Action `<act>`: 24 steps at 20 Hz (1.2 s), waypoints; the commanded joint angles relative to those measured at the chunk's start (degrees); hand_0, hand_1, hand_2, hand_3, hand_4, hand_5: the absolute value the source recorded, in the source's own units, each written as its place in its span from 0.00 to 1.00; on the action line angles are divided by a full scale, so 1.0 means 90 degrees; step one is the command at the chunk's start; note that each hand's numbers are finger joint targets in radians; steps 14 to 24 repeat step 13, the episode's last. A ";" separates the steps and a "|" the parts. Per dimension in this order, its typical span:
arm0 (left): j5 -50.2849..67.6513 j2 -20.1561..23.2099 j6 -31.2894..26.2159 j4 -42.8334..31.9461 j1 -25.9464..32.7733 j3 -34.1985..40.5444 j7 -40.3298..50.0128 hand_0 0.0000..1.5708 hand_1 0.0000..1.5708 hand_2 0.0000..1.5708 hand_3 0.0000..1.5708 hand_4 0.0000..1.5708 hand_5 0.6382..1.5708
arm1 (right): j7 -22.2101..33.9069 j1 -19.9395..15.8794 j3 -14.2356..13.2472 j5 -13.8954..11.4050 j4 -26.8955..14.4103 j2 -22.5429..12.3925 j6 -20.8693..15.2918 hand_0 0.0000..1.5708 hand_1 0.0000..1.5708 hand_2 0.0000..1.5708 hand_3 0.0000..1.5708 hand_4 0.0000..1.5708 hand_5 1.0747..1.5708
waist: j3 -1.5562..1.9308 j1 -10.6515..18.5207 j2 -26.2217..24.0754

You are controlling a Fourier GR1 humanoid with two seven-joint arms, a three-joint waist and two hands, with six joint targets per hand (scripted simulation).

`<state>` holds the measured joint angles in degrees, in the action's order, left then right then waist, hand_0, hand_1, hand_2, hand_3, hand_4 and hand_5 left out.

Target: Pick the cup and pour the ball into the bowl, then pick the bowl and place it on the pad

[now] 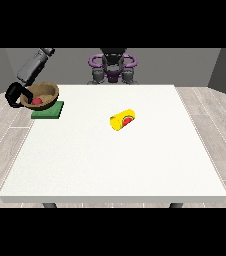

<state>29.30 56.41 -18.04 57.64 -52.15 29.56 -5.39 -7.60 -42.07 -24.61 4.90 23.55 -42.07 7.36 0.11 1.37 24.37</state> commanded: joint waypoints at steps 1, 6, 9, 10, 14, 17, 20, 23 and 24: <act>0.0064 0.0177 -0.0094 0.0150 0.0182 0.0154 -0.0120 0.00 0.00 0.00 0.00 0.00 0.94 | -0.0145 0.0056 -0.0246 0.0147 -0.0217 -0.0257 -0.0034 0.54 0.54 0.51 0.70 0.00 0.94 | -0.0003 0.0084 0.0216; 0.0276 0.0322 0.0092 0.0282 0.0016 0.0223 0.0253 0.00 0.00 0.00 0.00 0.00 0.94 | -0.0076 -0.0214 -0.0263 0.0185 -0.0270 -0.0344 0.0025 0.44 0.44 0.36 0.61 0.00 0.92 | -0.0002 -0.0017 0.0179; 0.0117 0.0029 0.0080 0.0242 0.0424 0.0092 0.0032 0.00 0.00 0.00 0.00 0.00 0.94 | 0.0184 -0.0263 -0.0318 0.0279 -0.0237 -0.0596 0.0265 0.27 0.27 0.30 0.37 0.00 0.86 | -0.0007 -0.0022 -0.0075; 0.0187 0.0071 0.0122 0.0073 0.0194 0.0060 0.0166 0.00 0.00 0.00 0.00 0.00 0.94 | 0.0341 -0.0475 -0.0241 0.0238 -0.0146 -0.0457 0.0070 0.21 0.21 0.25 0.33 0.00 0.84 | -0.0008 -0.0081 -0.0079; 0.0142 -0.0035 -0.0163 0.0007 0.0435 0.0033 -0.0158 0.00 0.00 0.00 0.00 0.00 0.94 | 0.0846 -0.0729 -0.0432 0.0480 -0.0139 -0.1069 0.0646 0.09 0.09 0.18 0.24 0.00 0.79 | -0.0013 -0.0037 -0.0174; 0.0142 -0.0035 -0.0163 0.0007 0.0435 0.0033 -0.0158 0.00 0.00 0.00 0.00 0.00 0.94 | 0.0846 -0.0729 -0.0432 0.0480 -0.0139 -0.1069 0.0646 0.09 0.09 0.18 0.24 0.00 0.79 | -0.0013 -0.0037 -0.0174; 0.0142 -0.0035 -0.0163 0.0007 0.0435 0.0033 -0.0158 0.00 0.00 0.00 0.00 0.00 0.94 | 0.0846 -0.0729 -0.0432 0.0480 -0.0139 -0.1069 0.0646 0.09 0.09 0.18 0.24 0.00 0.79 | -0.0013 -0.0037 -0.0174; 0.0142 -0.0035 -0.0163 0.0007 0.0435 0.0033 -0.0158 0.00 0.00 0.00 0.00 0.00 0.94 | 0.0846 -0.0729 -0.0432 0.0480 -0.0139 -0.1069 0.0646 0.09 0.09 0.18 0.24 0.00 0.79 | -0.0013 -0.0037 -0.0174; 0.0142 -0.0035 -0.0163 0.0007 0.0435 0.0033 -0.0158 0.00 0.00 0.00 0.00 0.00 0.94 | 0.0846 -0.0729 -0.0432 0.0480 -0.0139 -0.1069 0.0646 0.09 0.09 0.18 0.24 0.00 0.79 | -0.0013 -0.0037 -0.0174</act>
